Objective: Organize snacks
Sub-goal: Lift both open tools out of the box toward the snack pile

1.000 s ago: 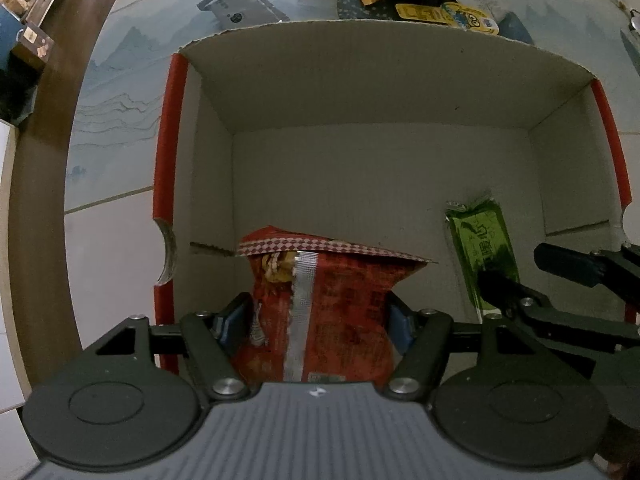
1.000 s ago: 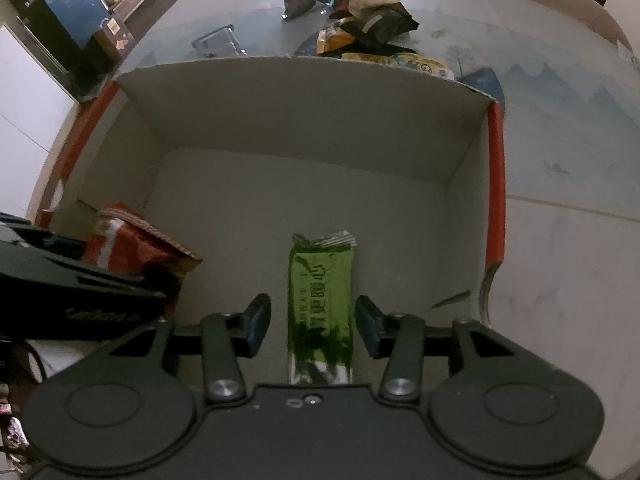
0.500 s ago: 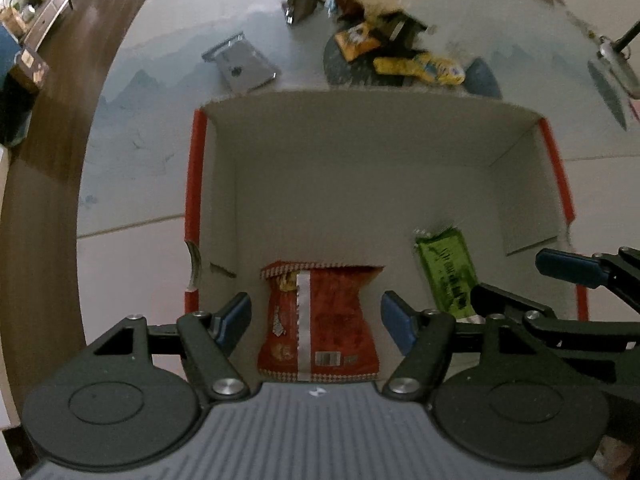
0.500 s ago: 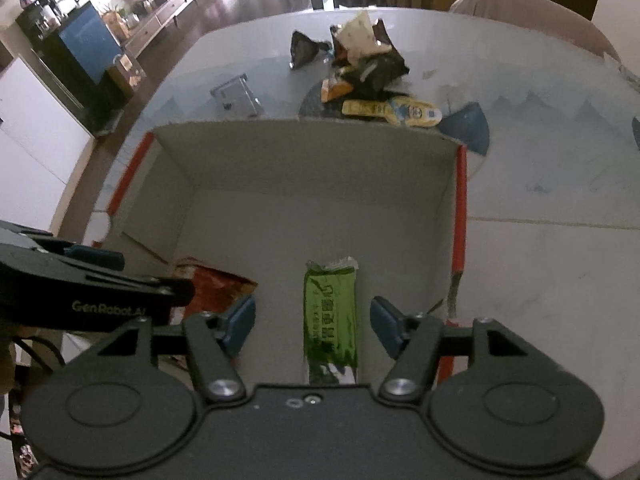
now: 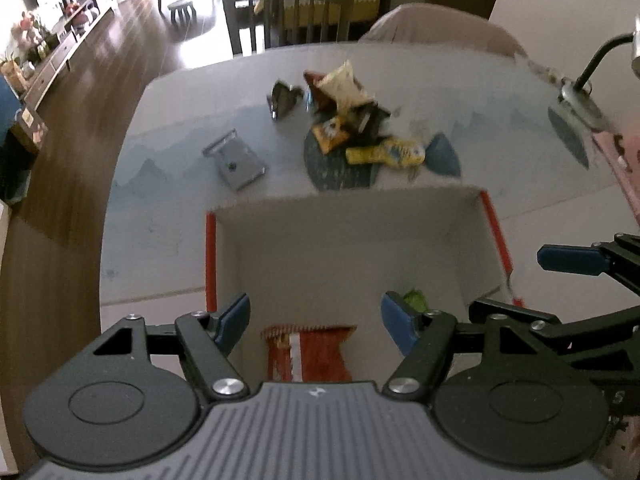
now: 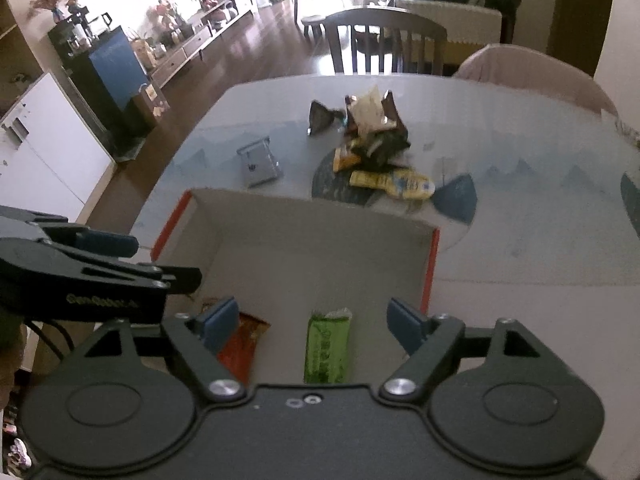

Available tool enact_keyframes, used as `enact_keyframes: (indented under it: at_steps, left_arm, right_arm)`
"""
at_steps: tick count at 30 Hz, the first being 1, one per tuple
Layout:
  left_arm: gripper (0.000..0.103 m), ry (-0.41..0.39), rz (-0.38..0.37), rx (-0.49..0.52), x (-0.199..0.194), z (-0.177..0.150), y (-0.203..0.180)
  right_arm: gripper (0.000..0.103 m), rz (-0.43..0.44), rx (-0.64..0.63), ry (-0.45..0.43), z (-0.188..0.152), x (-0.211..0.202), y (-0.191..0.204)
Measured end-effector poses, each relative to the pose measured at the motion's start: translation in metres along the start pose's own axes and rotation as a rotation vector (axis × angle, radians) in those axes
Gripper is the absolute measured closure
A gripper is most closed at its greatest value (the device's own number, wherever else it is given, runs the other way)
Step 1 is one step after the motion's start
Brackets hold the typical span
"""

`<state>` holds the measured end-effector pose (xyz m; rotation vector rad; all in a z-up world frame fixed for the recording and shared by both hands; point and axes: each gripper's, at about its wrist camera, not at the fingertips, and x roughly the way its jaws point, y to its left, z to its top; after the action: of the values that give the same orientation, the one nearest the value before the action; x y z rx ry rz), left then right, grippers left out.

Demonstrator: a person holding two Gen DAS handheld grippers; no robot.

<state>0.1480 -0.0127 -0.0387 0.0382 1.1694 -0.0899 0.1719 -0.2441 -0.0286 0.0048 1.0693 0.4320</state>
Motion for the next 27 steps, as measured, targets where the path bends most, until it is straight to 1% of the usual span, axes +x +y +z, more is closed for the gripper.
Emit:
enact_keyframes:
  at_steps: [2,4,6,7,10,12,16,20,24,27]
  left_arm:
    - [0.028,-0.023,-0.002,0.004,-0.005,0.006,0.0]
    - [0.025,-0.048,-0.001,0.004,-0.009,0.013,-0.001]
    - [0.02,-0.071,0.0,-0.009,-0.011,0.022,0.002]
    - [0.02,-0.082,0.0,-0.018,-0.012,0.026,0.003]
    - [0.019,-0.094,-0.014,-0.041,-0.011,0.04,0.008]
    - [0.019,-0.096,-0.007,-0.051,-0.007,0.052,0.009]
    - [0.019,-0.111,0.047,-0.032,-0.003,0.081,0.01]
    - [0.019,-0.109,0.074,-0.048,0.003,0.117,0.017]
    - [0.019,-0.098,0.083,-0.061,0.012,0.15,0.022]
    - [0.019,-0.086,0.073,-0.03,0.023,0.173,0.016]
  right_arm:
    - [0.021,0.0,-0.017,-0.013,0.006,-0.005,-0.003]
    - [0.019,-0.009,-0.034,-0.024,0.014,-0.007,-0.008]
    - [0.014,-0.015,-0.048,-0.035,0.02,-0.009,-0.013]
    - [0.01,-0.015,-0.053,-0.042,0.024,-0.01,-0.017]
    - [0.008,-0.013,-0.064,-0.061,0.036,-0.012,-0.027]
    - [0.006,-0.009,-0.061,-0.061,0.044,-0.01,-0.036]
    - [0.005,-0.003,-0.076,-0.058,0.065,-0.004,-0.056]
    - [0.005,-0.004,-0.094,-0.048,0.092,0.006,-0.081]
    - [0.005,0.011,-0.119,-0.018,0.118,0.022,-0.104]
    - [0.005,0.028,-0.16,-0.003,0.133,0.034,-0.116]
